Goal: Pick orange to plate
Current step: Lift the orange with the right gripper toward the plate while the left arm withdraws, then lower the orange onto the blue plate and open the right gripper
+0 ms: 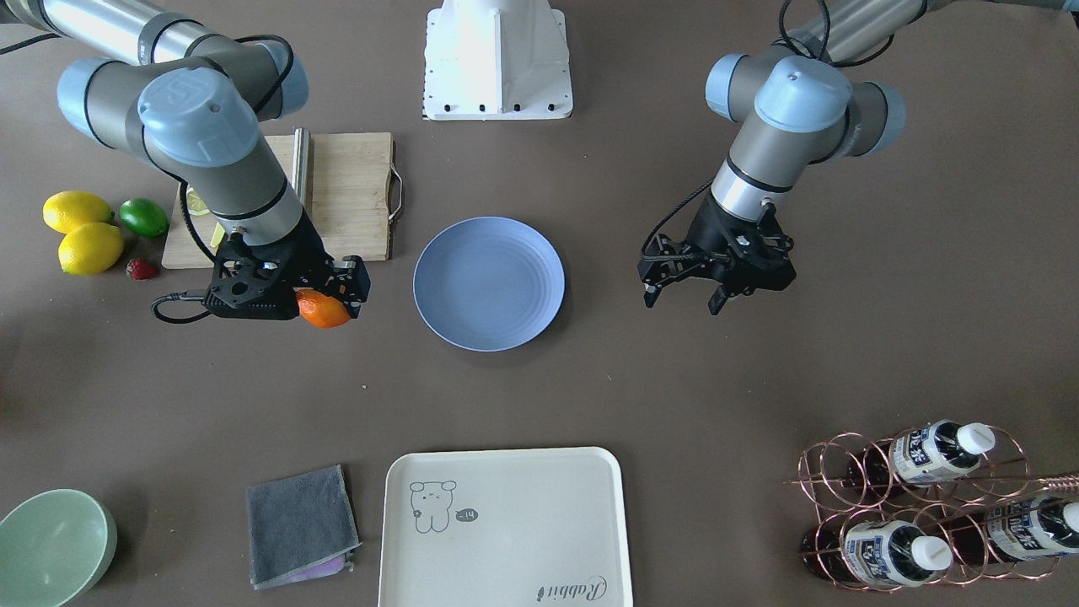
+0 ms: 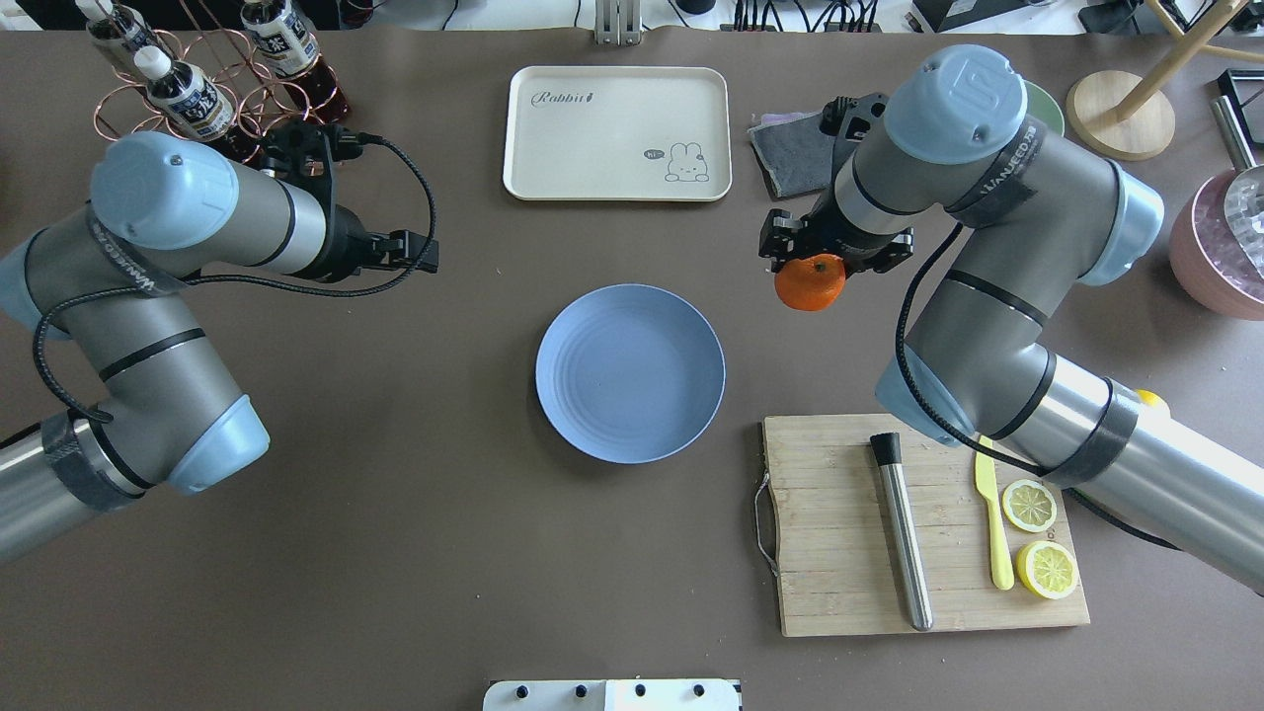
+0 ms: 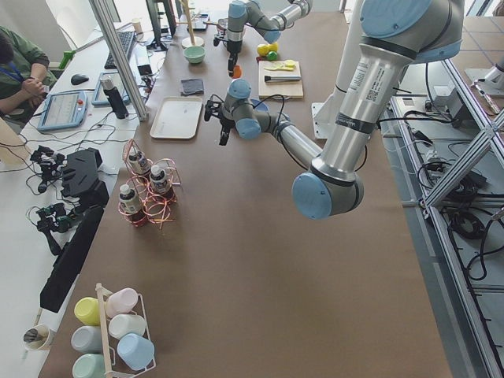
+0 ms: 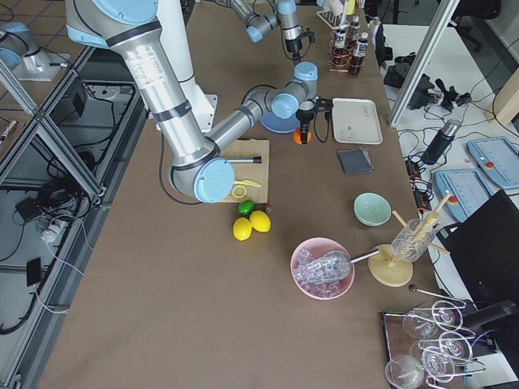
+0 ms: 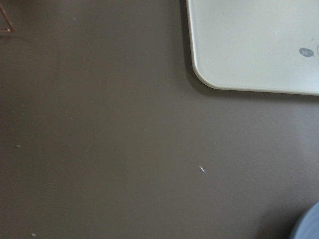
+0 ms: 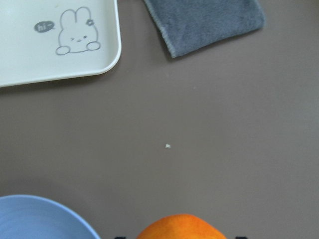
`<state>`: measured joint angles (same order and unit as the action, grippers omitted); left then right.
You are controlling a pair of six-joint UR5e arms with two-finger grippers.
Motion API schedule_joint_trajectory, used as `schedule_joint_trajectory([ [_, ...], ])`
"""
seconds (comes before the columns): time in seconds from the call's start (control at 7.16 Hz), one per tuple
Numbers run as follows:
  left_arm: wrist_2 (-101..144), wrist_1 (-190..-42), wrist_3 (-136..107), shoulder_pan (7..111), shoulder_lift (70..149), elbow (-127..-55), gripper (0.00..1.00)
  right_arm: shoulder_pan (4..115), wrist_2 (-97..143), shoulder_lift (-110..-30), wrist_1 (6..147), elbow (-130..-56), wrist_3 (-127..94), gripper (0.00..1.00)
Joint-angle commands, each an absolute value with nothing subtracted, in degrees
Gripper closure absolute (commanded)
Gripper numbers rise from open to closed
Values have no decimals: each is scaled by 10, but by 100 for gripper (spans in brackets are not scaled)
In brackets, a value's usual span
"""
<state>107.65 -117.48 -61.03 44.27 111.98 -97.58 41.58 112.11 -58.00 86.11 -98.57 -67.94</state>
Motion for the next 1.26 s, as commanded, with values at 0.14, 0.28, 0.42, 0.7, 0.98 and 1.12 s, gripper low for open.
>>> schedule_joint_trajectory([
  [0.14,1104,-1184,-417,568,1026,-997,2,309,1019,-508,880,-955,-740,100],
  [0.28,1123,-1184,-350,623,999,-993,2,289,1000,-486,876,-926,-752,100],
  [0.42,1145,-1184,-303,664,981,-990,2,280,991,-463,875,-900,-752,100],
  [0.7,1148,-1180,-295,695,969,-984,2,263,964,-458,826,-855,-751,100],
  [0.98,1178,-1179,-295,718,970,-972,2,259,960,-457,794,-825,-751,100],
  [1.12,1179,-1179,-295,719,970,-969,2,259,960,-451,795,-825,-754,81],
])
